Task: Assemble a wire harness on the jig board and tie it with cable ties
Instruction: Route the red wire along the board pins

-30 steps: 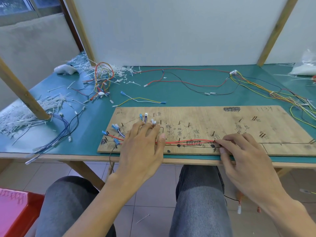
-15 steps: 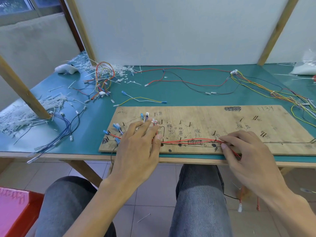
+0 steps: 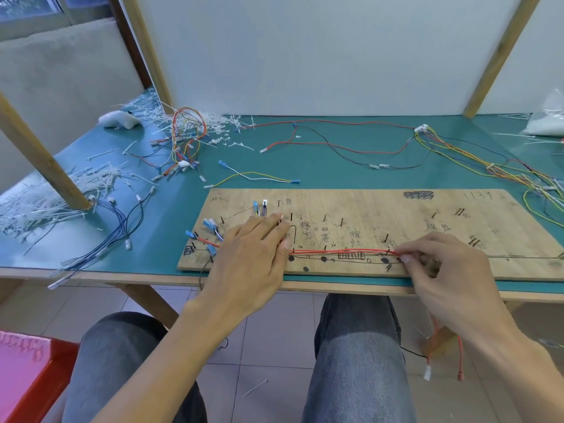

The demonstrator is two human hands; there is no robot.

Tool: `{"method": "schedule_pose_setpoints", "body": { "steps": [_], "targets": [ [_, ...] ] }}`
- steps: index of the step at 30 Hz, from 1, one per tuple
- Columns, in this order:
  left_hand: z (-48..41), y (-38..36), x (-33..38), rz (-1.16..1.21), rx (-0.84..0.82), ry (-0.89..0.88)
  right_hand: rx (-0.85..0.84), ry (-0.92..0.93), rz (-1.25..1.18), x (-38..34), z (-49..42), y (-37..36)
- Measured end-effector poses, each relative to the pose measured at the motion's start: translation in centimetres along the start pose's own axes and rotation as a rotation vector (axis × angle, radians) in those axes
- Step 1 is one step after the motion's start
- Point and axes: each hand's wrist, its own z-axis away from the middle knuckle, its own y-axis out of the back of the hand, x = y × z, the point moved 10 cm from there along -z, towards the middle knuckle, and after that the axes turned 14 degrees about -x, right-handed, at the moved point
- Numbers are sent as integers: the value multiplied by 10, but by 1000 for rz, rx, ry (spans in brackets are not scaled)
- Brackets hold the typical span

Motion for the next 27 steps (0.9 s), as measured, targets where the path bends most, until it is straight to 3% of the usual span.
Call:
{"method": "schedule_pose_setpoints", "body": {
  "steps": [4,12,22,27],
  "targets": [
    [1,-1,0,31,27,15,25,-50,-97,3,1,4],
    [5,0,0,23,60,31,38,-118,-67,4,-4,3],
    [49,8,15,13,89,-20,95,-51,-3,3,3,-2],
    [59,0,16,-3,74,56,93,-37,-21,3,4,-3]
  ]
}}
